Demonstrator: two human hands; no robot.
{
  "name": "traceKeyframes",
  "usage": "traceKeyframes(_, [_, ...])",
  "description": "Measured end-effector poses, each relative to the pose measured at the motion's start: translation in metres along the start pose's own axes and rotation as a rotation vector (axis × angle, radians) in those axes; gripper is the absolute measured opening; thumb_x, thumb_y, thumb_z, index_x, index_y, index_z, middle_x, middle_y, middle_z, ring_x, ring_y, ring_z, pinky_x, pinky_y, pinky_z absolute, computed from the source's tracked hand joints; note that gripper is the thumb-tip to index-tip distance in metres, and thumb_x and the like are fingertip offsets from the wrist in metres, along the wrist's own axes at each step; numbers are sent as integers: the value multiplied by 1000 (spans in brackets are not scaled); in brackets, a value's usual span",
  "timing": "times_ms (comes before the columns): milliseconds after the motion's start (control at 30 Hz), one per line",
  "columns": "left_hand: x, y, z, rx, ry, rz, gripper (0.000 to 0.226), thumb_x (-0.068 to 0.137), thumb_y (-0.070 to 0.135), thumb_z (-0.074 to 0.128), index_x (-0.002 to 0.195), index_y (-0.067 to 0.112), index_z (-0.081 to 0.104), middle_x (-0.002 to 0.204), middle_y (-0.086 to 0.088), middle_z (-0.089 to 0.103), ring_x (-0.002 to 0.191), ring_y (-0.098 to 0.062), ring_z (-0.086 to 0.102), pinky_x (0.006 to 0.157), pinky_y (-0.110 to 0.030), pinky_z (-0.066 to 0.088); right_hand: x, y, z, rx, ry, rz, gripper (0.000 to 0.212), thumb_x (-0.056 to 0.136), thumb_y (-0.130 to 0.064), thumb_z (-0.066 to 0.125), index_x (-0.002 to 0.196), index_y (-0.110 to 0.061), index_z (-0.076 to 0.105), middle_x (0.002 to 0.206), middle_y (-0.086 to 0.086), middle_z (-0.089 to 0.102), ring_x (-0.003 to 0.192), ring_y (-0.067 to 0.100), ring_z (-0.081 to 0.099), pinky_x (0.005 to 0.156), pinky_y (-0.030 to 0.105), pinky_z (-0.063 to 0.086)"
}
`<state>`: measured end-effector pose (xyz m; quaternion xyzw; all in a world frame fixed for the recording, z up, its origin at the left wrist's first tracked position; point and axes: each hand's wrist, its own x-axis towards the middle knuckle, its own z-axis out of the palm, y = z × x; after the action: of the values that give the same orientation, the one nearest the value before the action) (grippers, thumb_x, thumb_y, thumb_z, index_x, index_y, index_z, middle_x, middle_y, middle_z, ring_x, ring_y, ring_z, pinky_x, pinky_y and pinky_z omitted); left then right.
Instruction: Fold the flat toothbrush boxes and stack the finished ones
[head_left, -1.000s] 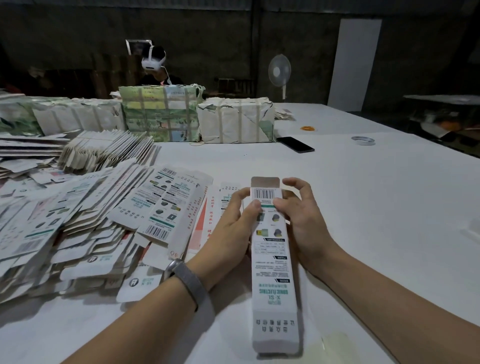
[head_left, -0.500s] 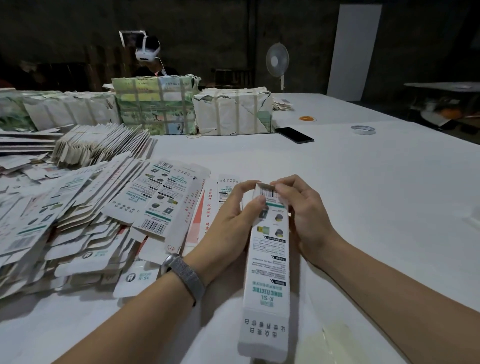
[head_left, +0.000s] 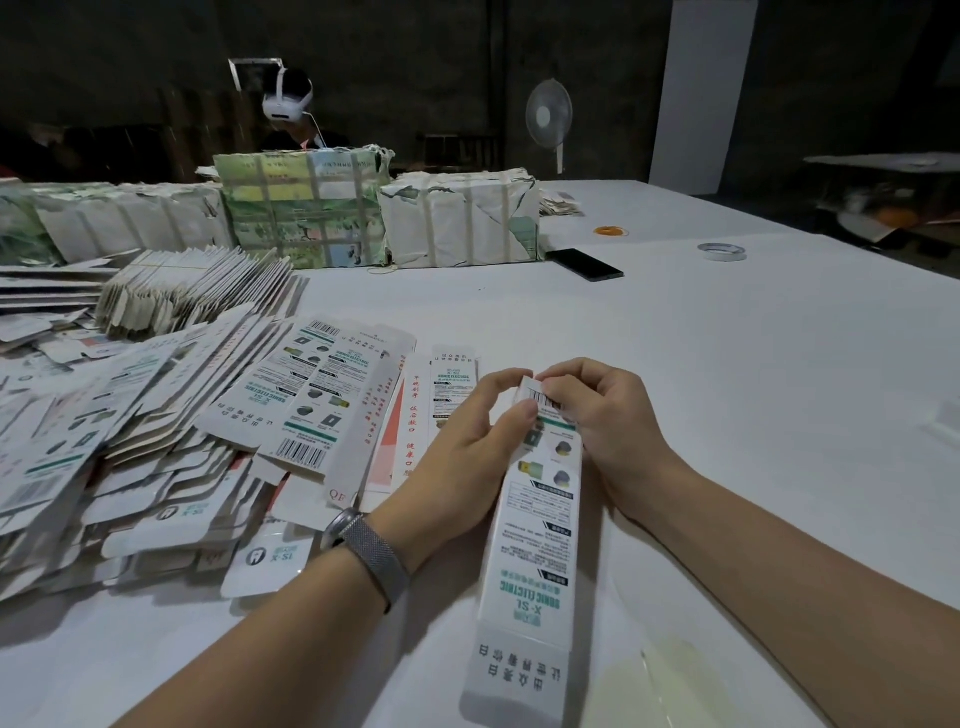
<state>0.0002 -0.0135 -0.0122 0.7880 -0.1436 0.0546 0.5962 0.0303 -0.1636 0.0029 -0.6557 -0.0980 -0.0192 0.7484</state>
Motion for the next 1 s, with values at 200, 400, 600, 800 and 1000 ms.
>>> traceKeyframes(200, [-1,3,-1,3,20,-2,60,89,53,47,143,26,49,114,3,72,103,-10,70,98,-40,53,-1,-1,1,46,-51,32,27,92,-7,64,71,-21,76,71,8,72,60,21,69,55,29,55])
traceKeyframes(400, [-3,4,-1,23,-20,-7,60,94,54,46,149,31,40,125,1,68,115,-13,65,105,-41,49,-1,1,2,-1,39,-1,28,91,-7,63,69,-19,74,67,6,70,57,20,67,52,29,53])
traceKeyframes(600, [-4,4,-2,31,-53,18,52,91,58,43,141,41,41,122,12,66,108,1,65,93,-18,49,0,1,0,47,77,-17,31,92,-6,62,68,-19,75,68,4,71,58,16,67,53,26,54])
traceKeyframes(800, [-3,2,-3,-35,-56,31,39,92,52,46,131,48,44,103,11,76,94,-8,73,80,-23,58,-1,0,-1,45,13,-23,33,95,-7,58,69,-20,74,69,4,70,59,17,67,53,28,54])
traceKeyframes(1000, [-1,1,-3,-125,-44,13,27,92,48,48,119,46,48,98,6,78,85,-17,76,74,-34,60,-2,2,0,45,-40,-41,29,97,-16,55,75,-22,71,70,3,67,61,18,67,55,27,54])
